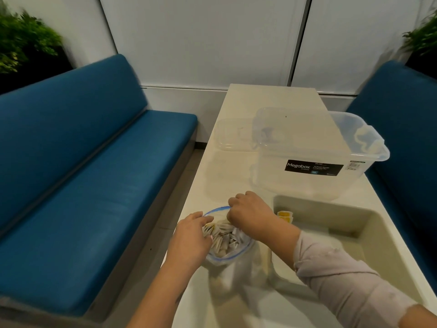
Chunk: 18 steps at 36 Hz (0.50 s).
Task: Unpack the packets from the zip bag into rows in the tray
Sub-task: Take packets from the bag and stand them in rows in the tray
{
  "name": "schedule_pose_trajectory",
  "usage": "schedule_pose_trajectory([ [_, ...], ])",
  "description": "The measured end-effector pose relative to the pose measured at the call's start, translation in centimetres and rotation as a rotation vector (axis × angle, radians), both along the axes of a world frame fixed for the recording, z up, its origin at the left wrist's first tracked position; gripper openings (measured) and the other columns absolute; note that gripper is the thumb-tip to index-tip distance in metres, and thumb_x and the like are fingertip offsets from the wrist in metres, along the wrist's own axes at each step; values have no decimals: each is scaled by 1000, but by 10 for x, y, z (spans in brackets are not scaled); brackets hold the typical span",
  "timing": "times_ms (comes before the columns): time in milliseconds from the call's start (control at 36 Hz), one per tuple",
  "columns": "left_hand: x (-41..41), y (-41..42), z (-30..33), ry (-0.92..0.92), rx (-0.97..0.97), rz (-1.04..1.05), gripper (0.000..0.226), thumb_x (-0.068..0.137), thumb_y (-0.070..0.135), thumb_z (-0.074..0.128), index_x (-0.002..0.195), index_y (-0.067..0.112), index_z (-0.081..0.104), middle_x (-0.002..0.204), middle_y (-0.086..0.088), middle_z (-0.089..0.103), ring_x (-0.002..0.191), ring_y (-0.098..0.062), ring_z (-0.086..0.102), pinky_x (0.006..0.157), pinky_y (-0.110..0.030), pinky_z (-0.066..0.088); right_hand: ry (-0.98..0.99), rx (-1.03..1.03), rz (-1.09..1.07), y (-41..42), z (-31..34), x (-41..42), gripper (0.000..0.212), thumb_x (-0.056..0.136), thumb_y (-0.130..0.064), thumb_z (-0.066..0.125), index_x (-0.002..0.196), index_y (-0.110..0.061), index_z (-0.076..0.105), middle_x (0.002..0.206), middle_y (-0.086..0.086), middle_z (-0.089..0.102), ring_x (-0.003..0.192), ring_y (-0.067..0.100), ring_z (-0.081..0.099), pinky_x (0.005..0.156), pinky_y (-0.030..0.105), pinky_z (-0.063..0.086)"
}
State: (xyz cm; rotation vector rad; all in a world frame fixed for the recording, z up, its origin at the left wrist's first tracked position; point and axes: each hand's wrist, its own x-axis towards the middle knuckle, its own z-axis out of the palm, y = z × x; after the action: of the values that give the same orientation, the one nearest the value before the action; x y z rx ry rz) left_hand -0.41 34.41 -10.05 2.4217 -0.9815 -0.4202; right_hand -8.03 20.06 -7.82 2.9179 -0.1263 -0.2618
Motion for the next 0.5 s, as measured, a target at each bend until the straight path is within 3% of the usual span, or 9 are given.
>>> schedule_pose_trajectory([
  [83, 1, -1, -1, 2, -10, -16, 46, 84, 15, 61, 127, 29, 55, 144, 7, 40, 129, -11, 40, 104, -24, 34, -49, 51, -56, -4, 9, -2, 18, 82, -7, 61, 94, -17, 69, 72, -1, 33, 77, 22, 38, 60, 32, 22],
  [139, 0, -2, 0, -2, -21, -17, 45, 84, 16, 62, 127, 29, 55, 144, 6, 40, 131, -12, 37, 104, -24, 32, -92, 109, -101, -8, 15, -5, 19, 81, -10, 61, 93, -22, 69, 70, -5, 28, 82, 20, 44, 65, 30, 23],
  [250, -3, -2, 4, -45, -115, 51, 39, 85, 21, 64, 123, 29, 57, 137, 8, 45, 127, -14, 35, 101, -25, 32, -204, 256, -213, -16, 26, -9, 14, 83, -22, 66, 95, -28, 69, 93, -4, 52, 96, 18, 53, 70, 25, 26],
  [333, -7, -3, 8, -32, -287, 145, 23, 88, 26, 59, 111, 25, 58, 114, 6, 54, 105, -15, 50, 85, -27, 43, -303, 369, -304, -19, 33, -14, 12, 83, -26, 67, 94, -27, 69, 101, -5, 57, 96, 16, 53, 68, 25, 28],
  [389, -9, -5, 14, 92, -322, 205, 15, 92, 32, 51, 96, 19, 57, 94, 4, 59, 86, -15, 56, 72, -28, 45, -394, 431, -353, -17, 37, -18, 9, 83, -27, 67, 92, -27, 69, 99, -7, 57, 93, 14, 53, 67, 25, 29],
  [444, -11, -9, 20, 274, -281, 239, 33, 96, 39, 40, 87, 13, 59, 76, 2, 62, 72, -17, 57, 68, -33, 45, -502, 454, -378, -15, 38, -21, 6, 83, -27, 67, 89, -27, 69, 96, -10, 56, 88, 13, 52, 65, 24, 28],
  [500, -14, -14, 25, 595, -282, 275, 49, 98, 43, 32, 85, 7, 63, 66, -1, 64, 57, -15, 55, 58, -28, 42, -619, 442, -369, -10, 36, -24, 4, 82, -25, 68, 86, -24, 69, 93, -10, 56, 81, 12, 49, 61, 22, 27],
])
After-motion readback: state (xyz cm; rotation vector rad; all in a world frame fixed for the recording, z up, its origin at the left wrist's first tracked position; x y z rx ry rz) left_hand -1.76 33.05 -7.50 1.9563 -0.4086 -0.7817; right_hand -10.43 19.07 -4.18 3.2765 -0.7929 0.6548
